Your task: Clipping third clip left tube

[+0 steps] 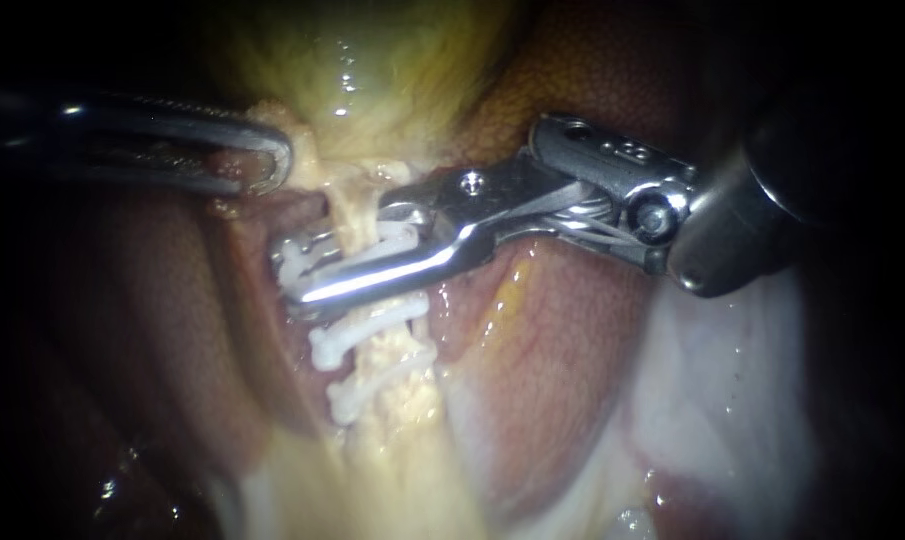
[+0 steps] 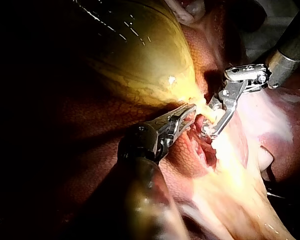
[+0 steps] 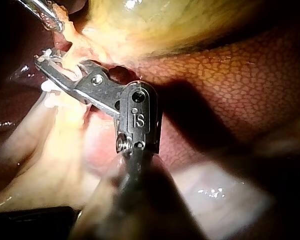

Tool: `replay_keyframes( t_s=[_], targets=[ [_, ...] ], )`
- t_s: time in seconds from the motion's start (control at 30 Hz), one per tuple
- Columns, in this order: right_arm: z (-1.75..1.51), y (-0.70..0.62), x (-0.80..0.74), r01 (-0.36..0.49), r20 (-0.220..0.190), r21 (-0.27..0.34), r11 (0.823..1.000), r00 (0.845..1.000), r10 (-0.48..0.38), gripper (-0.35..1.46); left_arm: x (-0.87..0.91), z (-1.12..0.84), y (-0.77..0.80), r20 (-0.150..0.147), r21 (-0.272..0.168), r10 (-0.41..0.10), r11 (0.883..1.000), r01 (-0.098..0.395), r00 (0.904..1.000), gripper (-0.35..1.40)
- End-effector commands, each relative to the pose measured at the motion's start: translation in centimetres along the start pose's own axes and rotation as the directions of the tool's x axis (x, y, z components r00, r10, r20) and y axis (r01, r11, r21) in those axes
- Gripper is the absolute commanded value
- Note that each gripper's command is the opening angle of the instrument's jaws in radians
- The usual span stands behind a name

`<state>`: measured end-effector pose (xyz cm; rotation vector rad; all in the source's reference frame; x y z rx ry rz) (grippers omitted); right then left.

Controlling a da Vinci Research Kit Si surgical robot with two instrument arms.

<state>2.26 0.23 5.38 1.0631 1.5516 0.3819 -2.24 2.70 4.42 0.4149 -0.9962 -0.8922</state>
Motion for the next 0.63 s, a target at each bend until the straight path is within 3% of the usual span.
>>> replay_keyframes(
  t_s=[0.03, 0.1, 0.23, 0.63],
  targets=[
    [0.01, -0.01, 0.01, -0.001, 0.000, 0.001, 1.000, 1.000, 0.001, -0.35, 0.00, 0.00, 0.00, 0.000, 0.001, 0.000, 1.000, 0.000, 1.0000, -0.35],
    [0.00, 0.00, 0.04, -0.049, -0.005, 0.002, 0.999, 0.999, 0.049, -0.35, 0.00, 0.00, 0.00, 0.000, 0.001, 0.000, 1.000, 0.000, 1.0000, -0.35],
    [0.00, -0.02, 0.07, -0.053, 0.015, -0.008, 0.999, 0.998, 0.053, -0.35, 0.00, 0.00, 0.01, 0.000, 0.001, 0.000, 1.000, 0.000, 1.0000, -0.35],
    [-0.01, 0.00, 0.06, -0.052, 0.018, -0.010, 0.999, 0.998, 0.052, -0.35, 0.00, 0.01, 0.02, 0.000, 0.001, 0.001, 1.000, -0.001, 1.0000, -0.35]
  ],
)
